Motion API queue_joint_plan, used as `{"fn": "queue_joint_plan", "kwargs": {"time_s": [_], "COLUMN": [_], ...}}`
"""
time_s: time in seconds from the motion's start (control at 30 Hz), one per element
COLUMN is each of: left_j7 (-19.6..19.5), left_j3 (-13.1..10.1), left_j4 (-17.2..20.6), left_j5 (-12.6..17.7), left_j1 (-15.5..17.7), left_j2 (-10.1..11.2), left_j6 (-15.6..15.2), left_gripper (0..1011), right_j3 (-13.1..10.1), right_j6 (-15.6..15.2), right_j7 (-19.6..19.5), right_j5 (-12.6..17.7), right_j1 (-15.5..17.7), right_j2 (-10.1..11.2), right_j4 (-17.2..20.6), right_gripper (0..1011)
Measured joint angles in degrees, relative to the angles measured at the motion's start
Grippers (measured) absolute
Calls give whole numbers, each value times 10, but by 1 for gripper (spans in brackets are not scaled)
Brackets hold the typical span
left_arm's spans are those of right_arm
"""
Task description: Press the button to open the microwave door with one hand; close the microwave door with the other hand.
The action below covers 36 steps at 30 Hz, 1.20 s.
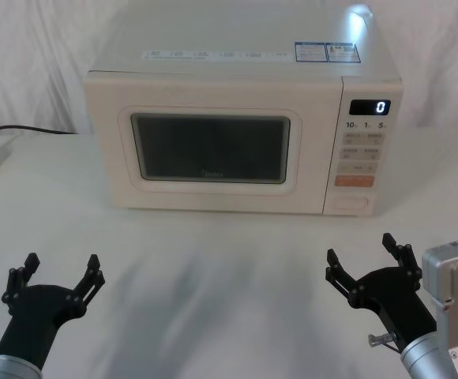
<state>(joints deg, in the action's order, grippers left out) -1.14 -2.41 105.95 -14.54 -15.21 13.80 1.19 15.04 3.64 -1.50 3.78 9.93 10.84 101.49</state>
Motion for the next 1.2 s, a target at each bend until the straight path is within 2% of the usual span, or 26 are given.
{"fn": "queue_joint_plan", "kwargs": {"time_s": [1.2], "left_j7": [0], "left_j3": [0], "left_j4": [0], "left_j5": [0], "left_j1": [0], "left_j2": [0], "left_j6": [0], "left_gripper": [1001], "right_j3": [0], "right_j6": [0], "right_j7": [0], "right_j5": [0], "right_j1": [0], "right_j2": [0], "right_j4": [0], "right_gripper": [1002]}}
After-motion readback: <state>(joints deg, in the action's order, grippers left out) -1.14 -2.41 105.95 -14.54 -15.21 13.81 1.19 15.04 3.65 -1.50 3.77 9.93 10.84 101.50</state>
